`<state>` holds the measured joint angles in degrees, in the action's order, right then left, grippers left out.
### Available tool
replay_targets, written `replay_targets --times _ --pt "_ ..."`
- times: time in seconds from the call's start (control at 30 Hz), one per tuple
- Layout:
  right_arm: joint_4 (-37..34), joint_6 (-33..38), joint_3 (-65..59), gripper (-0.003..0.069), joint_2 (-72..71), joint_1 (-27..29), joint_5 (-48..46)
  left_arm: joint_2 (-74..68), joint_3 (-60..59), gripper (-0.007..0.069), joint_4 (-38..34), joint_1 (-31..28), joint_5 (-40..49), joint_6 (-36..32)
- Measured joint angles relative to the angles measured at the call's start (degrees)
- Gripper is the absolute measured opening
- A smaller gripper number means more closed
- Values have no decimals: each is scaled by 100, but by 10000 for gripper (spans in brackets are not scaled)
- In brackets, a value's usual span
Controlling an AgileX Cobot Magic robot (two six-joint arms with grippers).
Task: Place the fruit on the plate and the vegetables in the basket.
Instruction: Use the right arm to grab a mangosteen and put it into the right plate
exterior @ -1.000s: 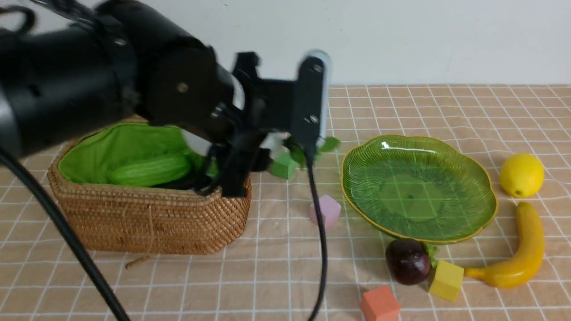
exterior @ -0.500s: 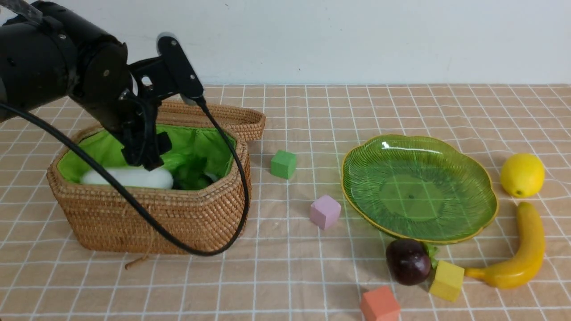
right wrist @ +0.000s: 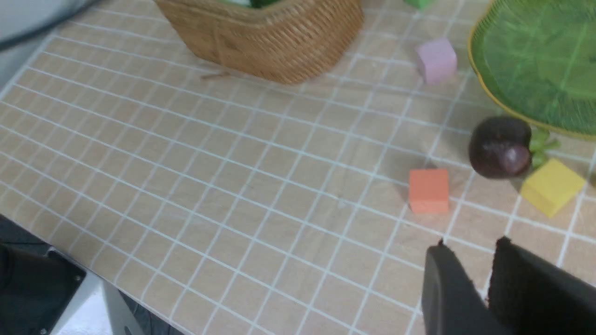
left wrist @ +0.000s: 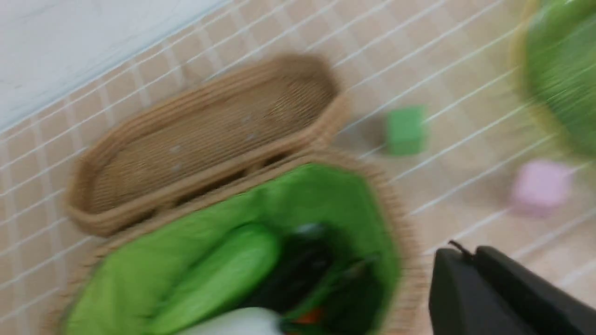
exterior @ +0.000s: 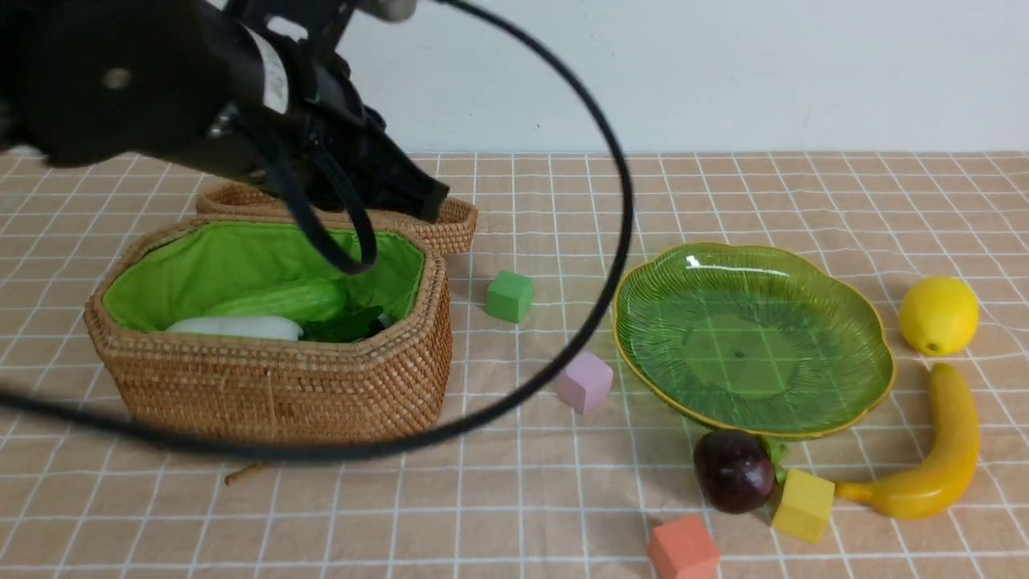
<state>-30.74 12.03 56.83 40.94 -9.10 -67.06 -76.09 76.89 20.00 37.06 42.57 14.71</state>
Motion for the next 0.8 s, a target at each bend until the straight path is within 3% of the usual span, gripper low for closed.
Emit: replay_targets --times 0.17,0.33,0.4,0.5,0.63,0.7,0.8 --pt "141 -163 0 169 1320 0 80 1425 -944 -13 -6 1003 -299 743" --pt "135 -211 -5 169 2346 -120 347 2403 -2119 -13 0 1574 -455 1025" --pt "196 -329 -5 169 2706 -349 503 2764 -2536 -13 0 1742 -477 1092" --pt "886 -1018 7 173 3348 -1201 1019 3632 -3389 -13 7 1967 -728 1371" --pt "1639 -1692 120 192 3681 -1593 1236 4242 -3724 -13 163 1992 -966 1567" --pt "2341 -2361 261 256 4010 -1752 1553 4694 -3978 -13 452 1992 -1174 1643" --pt "2665 -2719 303 363 4342 -1765 1904 4996 -4171 -13 637 1992 -1311 1680"
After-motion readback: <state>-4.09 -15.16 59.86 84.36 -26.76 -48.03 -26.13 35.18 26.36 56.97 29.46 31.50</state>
